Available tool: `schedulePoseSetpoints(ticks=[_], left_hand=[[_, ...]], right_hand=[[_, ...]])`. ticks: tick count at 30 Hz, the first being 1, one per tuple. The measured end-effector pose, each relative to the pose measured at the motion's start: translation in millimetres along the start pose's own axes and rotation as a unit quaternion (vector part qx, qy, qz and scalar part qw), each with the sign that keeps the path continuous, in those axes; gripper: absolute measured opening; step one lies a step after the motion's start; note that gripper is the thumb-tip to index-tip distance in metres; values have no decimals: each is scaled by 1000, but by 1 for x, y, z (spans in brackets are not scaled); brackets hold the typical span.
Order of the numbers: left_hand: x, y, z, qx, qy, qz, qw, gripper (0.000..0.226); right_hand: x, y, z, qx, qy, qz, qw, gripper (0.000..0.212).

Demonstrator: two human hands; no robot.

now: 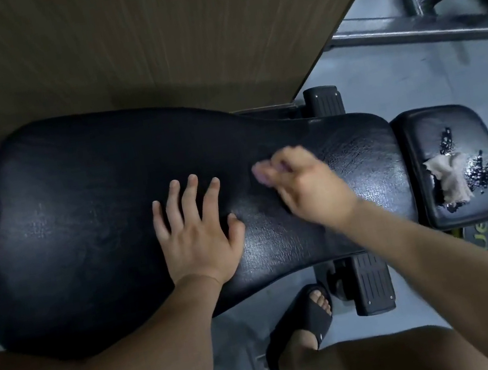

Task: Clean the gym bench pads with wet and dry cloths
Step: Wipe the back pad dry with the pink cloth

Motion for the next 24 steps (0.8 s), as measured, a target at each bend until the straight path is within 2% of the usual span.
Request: schedulePoseSetpoints(ticks=[3, 4, 6, 9, 13, 16, 19, 22, 24], left_hand=[[0, 0, 0, 0, 1, -1, 1000, 63], [0, 1, 0, 1, 0, -1, 1000, 63], [1, 1, 1, 3, -2, -1, 1000, 63], [2, 1, 3, 4, 0, -1, 1000, 63], [2, 1, 3, 4, -1, 8, 1000, 63], [1, 1, 4, 4, -2, 9, 1000, 63], [0, 0, 3, 4, 1, 10, 1000, 63], [0, 0, 3, 3, 3, 7, 1000, 63], [0, 0, 3, 2, 2, 4, 1000, 63]], right_hand=[[3, -43, -18, 132, 31, -78, 988, 14], [6, -48, -14, 148, 33, -87, 985, 13], [9, -36, 2, 114, 11, -72, 991, 16], [2, 19, 26, 30, -33, 22, 999, 25], [-14, 81, 40, -27, -53, 141, 988, 36], [-15, 83, 33, -37, -17, 150, 988, 42], [-15, 67, 34, 5, -91, 137, 986, 34], [-26, 44, 32, 104, -236, 169, 951, 36], [-30, 30, 18, 176, -178, 141, 958, 39]])
Point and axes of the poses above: each hand's wrist, its own y-axis away from the middle knuckle, its own x-axis out of the palm, z = x × y, the point moved 1 cm from there along -y, towards the middle knuckle, and after that the axes turned 12 degrees about x, right-handed, at the moved point
